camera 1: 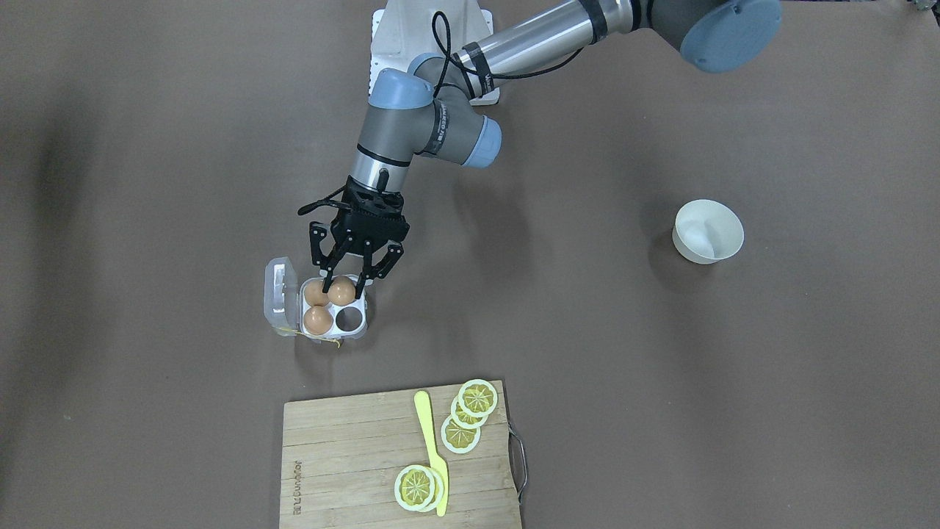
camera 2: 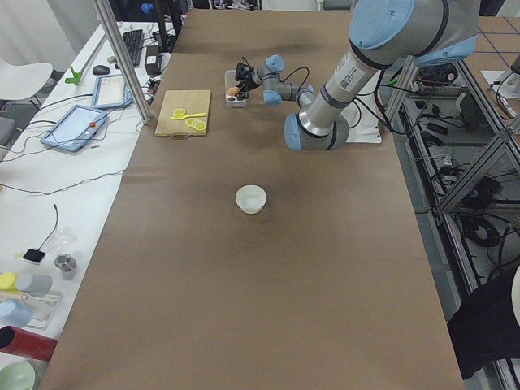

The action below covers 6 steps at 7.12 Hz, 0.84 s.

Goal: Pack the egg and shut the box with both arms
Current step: 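Lower the egg into the empty carton cup and open the left gripper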

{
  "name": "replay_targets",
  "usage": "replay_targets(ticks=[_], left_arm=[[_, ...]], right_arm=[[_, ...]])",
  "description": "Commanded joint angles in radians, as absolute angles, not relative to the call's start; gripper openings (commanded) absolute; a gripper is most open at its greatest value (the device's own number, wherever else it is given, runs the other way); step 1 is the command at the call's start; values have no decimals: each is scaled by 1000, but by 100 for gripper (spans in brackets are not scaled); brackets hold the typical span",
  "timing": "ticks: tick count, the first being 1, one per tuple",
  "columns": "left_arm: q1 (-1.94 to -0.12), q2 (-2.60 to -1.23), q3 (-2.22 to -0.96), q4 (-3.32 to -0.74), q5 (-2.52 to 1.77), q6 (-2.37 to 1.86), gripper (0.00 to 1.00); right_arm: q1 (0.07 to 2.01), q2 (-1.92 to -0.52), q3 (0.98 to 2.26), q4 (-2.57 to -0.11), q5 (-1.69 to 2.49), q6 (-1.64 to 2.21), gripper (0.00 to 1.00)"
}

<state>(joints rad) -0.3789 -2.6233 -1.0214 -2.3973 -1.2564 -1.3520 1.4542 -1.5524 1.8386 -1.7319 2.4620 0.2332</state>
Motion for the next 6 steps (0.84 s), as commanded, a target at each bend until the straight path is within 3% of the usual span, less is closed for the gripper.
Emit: replay_targets(ticks=[1, 2, 6], left_arm=[[-382, -2625, -1031, -2399, -1255, -1353, 50], [-388, -2623, -1031, -2399, -1253, -1354, 69], [-409, -2620, -1064, -2398, -1262, -1350, 96]], right_arm=[[1454, -1552, 1839, -1732, 2464, 233, 100], [1454, -1552, 1841, -1732, 2464, 238, 100], [1448, -1548, 1844, -1732, 2464, 239, 100]])
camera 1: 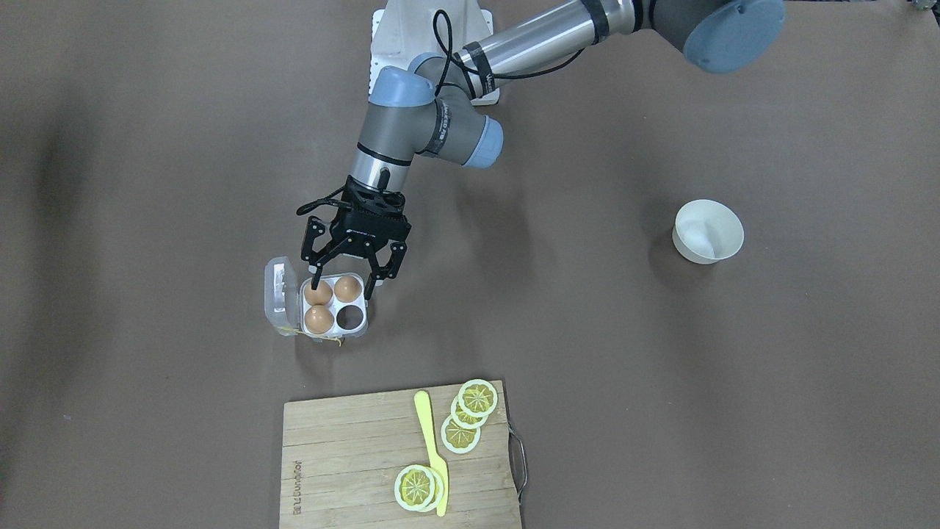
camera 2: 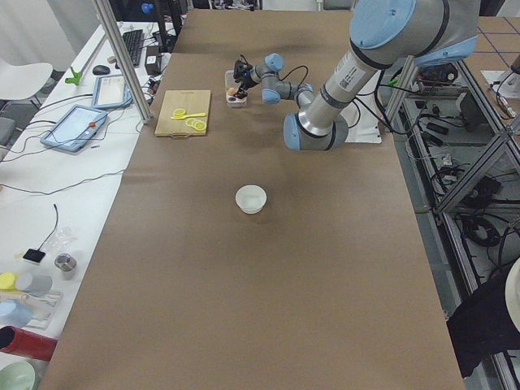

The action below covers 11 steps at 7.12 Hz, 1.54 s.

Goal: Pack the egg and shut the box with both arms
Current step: 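Withdraw the left gripper from the carton while the right arm approaches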

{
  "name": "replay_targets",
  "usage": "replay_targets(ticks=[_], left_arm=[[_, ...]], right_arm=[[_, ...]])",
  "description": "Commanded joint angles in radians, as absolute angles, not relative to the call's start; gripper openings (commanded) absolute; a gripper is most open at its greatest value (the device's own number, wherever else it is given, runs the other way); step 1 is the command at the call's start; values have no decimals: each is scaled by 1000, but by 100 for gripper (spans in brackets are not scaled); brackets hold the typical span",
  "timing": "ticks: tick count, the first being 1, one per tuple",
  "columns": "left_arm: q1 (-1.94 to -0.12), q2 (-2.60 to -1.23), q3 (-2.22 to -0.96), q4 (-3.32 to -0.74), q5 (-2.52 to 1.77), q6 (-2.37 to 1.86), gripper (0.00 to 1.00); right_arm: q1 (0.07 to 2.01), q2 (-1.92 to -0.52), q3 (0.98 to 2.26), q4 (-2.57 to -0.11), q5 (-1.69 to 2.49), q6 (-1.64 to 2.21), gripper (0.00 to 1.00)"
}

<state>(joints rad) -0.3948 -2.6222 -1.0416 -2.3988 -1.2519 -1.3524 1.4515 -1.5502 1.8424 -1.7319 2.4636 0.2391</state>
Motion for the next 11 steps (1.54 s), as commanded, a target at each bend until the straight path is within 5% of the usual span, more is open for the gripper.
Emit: replay_targets(ticks=[1, 3, 6, 8, 10, 11], left_arm=[[-440, -2603, -1112, -2392, -1314, -1347, 97], [-488, -2406, -1368, -2300, -1423, -1341, 97], [-631, -2258, -1798, -1864, -1673, -1339, 97], [-728, -2221, -1906, -1764, -1807, -1335, 97], [-767, -2192, -1936, -1764, -1844, -1333, 97], [-772, -2177, -1945, -1764, -1848, -1333, 97]], right_arm=[[1436, -1546, 1847, -1730, 2471, 251, 100], [1384, -1516, 1877, -1726, 2502, 354, 100], [1254, -1514, 1864, -1405, 2533, 673, 100], [1125, -1500, 1789, -1127, 2401, 889, 91], [1010, -1409, 1633, -909, 2309, 1068, 46], [967, -1344, 1585, -882, 2287, 1122, 13]])
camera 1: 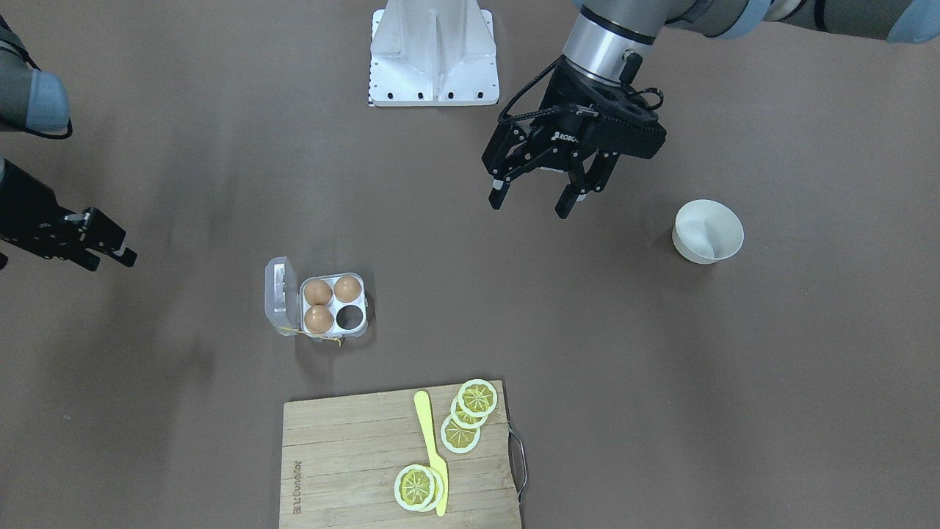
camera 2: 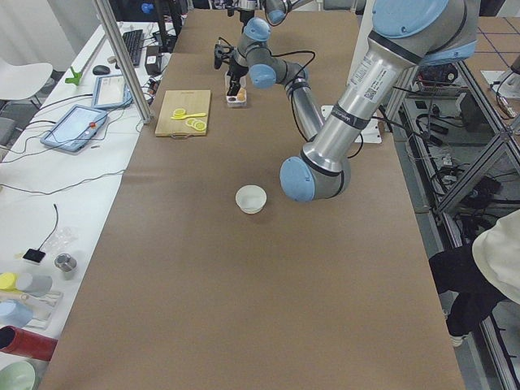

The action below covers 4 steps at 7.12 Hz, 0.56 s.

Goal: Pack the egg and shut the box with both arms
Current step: 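Withdraw the left gripper from the carton while the right arm approaches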

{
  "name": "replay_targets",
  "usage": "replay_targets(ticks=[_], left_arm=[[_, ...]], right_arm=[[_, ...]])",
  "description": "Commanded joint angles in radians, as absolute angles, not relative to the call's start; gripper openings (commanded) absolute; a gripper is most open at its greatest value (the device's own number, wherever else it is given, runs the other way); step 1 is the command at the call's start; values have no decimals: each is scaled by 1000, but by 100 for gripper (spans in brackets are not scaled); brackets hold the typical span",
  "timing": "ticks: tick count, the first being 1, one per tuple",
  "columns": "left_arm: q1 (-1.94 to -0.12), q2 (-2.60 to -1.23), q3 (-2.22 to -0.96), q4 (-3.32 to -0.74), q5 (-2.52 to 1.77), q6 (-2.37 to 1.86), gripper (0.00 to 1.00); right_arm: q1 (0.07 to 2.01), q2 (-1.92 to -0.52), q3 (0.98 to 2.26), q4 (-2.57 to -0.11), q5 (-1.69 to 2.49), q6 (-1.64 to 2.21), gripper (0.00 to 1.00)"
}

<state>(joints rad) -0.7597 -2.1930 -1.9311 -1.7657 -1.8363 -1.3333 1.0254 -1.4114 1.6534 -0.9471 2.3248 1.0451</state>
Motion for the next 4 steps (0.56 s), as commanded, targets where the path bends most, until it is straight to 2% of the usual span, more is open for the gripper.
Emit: replay_targets(ticks=[1, 4], left_arm=[[-773, -2171, -1947, -1764, -1848, -1333, 97], [-775, -2163, -1944, -1766, -1848, -1319, 97]], right_arm=[[945, -1309, 1585, -881, 2284, 1161, 0], [884, -1228, 1554, -885, 2233, 1187, 0]])
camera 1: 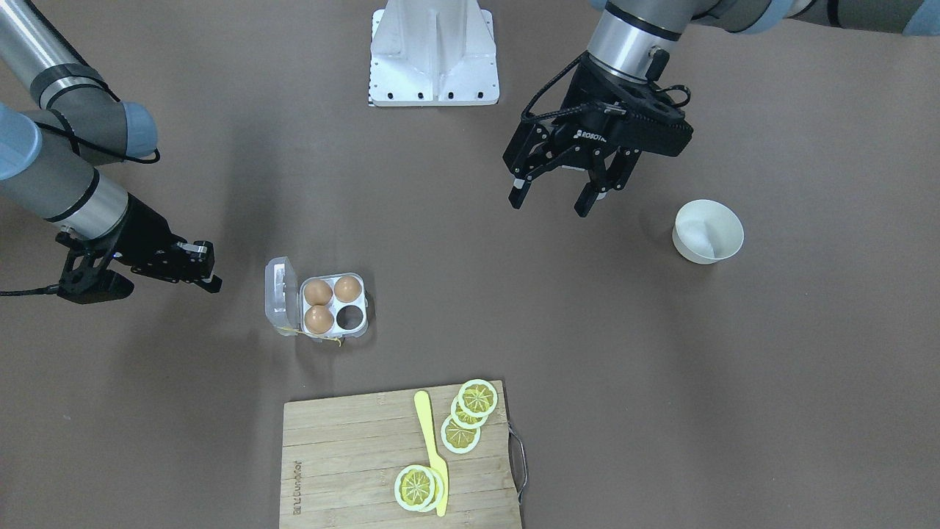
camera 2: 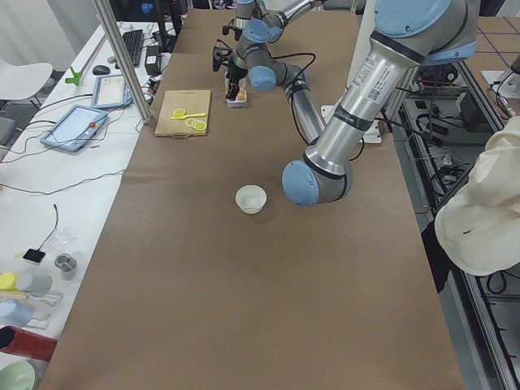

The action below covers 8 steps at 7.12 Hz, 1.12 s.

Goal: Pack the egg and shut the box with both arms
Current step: 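Push the carton lid down over the eggs with the right gripper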

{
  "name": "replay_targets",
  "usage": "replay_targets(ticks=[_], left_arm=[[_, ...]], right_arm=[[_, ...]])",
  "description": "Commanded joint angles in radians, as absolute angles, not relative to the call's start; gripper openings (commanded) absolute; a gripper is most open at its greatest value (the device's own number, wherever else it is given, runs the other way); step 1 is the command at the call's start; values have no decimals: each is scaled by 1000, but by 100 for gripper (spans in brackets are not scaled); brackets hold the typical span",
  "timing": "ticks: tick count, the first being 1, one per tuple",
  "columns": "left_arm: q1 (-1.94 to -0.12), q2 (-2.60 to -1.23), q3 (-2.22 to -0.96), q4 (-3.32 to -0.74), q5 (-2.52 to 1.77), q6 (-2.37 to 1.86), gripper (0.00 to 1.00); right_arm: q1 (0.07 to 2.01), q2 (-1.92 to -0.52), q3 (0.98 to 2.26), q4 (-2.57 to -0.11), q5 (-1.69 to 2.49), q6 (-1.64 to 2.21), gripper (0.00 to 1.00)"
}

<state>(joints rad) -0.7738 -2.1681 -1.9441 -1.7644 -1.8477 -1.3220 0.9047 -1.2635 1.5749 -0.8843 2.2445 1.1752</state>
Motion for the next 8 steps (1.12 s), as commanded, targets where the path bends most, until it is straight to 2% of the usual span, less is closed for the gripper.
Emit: replay_targets(ticks=[1, 5, 8], left_arm=[[-776, -2161, -1945, -1766, -1848, -1318, 97], [-810, -2132, -1954, -1770, -1851, -1283, 97], [-848, -2095, -1953, -1773, -1905, -1258, 97]], right_arm=[[873, -1209, 1539, -885, 2233, 1189, 0], [790, -1010, 1436, -888, 2194, 1281, 0], [772, -954, 1463, -887, 2183, 1489, 0]])
